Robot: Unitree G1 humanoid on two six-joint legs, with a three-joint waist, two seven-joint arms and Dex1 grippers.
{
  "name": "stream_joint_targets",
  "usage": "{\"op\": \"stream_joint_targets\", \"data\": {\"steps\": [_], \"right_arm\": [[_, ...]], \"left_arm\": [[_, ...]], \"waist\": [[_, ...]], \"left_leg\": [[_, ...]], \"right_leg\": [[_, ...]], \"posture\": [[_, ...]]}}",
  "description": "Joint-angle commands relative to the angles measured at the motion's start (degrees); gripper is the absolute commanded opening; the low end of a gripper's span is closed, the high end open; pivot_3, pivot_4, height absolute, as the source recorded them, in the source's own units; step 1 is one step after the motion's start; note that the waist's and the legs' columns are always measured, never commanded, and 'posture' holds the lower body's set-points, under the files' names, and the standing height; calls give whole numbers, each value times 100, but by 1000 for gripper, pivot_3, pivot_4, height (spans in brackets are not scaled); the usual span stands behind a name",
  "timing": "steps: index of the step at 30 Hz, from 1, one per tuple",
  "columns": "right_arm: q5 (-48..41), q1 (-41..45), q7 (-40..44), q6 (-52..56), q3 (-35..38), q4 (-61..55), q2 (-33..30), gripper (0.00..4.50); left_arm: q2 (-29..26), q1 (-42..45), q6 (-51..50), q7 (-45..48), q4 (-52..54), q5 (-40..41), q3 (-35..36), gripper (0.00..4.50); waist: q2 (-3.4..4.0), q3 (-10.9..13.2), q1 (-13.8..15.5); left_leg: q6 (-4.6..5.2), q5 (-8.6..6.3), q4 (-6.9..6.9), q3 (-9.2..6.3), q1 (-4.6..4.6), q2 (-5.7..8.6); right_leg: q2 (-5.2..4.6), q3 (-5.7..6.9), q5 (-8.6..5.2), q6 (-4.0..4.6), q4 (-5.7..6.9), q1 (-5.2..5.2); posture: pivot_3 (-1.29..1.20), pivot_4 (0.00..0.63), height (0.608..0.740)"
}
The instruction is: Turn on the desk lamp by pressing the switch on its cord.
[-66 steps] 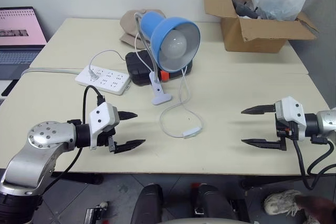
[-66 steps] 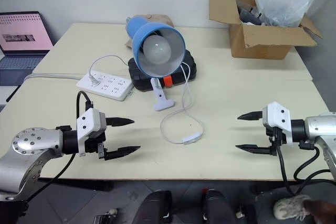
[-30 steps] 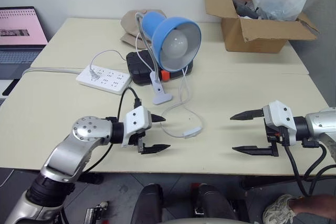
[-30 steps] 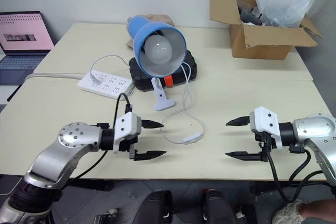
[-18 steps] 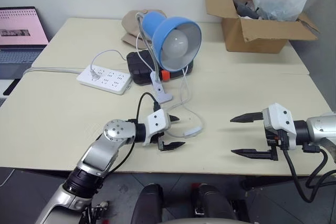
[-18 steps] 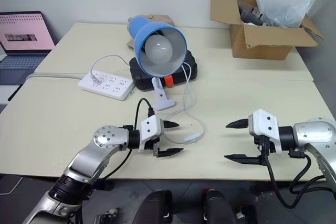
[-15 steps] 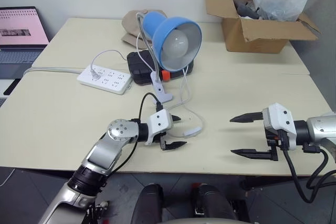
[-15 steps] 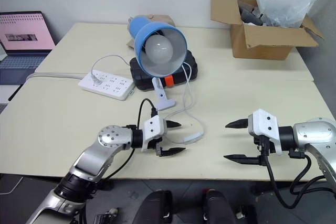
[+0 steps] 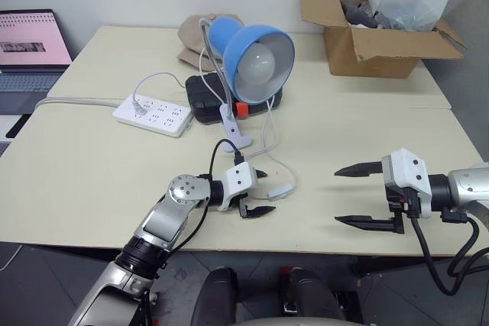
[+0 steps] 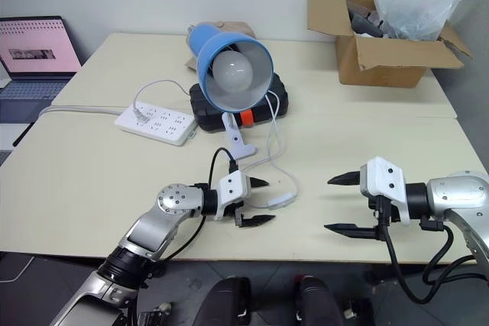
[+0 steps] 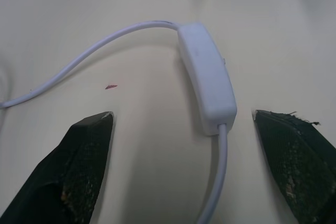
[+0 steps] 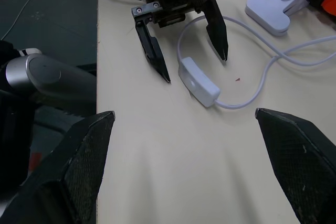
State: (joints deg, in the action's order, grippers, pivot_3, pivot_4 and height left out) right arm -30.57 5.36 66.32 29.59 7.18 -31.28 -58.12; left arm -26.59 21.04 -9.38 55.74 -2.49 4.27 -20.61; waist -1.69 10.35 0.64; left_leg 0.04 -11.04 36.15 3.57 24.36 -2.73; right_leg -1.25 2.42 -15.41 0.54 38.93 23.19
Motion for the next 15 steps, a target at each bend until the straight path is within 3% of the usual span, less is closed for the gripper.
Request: {"op": "stream_joint_targets", "data": {"steps": [1, 15], "right_arm": [[-69, 64, 26, -33, 122, -123, -92, 4500], [-9, 127, -14, -80, 52, -82, -49, 4500]], "left_arm": [[113, 53, 76, -6, 95, 27, 13, 3762], [110, 132, 107, 64, -11, -10, 75, 2036]], "waist": [[0, 0, 0], [0, 0, -4]], "left_leg": [[0, 0, 0, 0, 0, 0], [0, 0, 0, -1, 0, 0]], "right_leg": [[0, 0, 0, 0, 0, 0], [1, 0, 0, 0, 0, 0]], "posture": [[0, 150, 740], [0, 150, 740]]}}
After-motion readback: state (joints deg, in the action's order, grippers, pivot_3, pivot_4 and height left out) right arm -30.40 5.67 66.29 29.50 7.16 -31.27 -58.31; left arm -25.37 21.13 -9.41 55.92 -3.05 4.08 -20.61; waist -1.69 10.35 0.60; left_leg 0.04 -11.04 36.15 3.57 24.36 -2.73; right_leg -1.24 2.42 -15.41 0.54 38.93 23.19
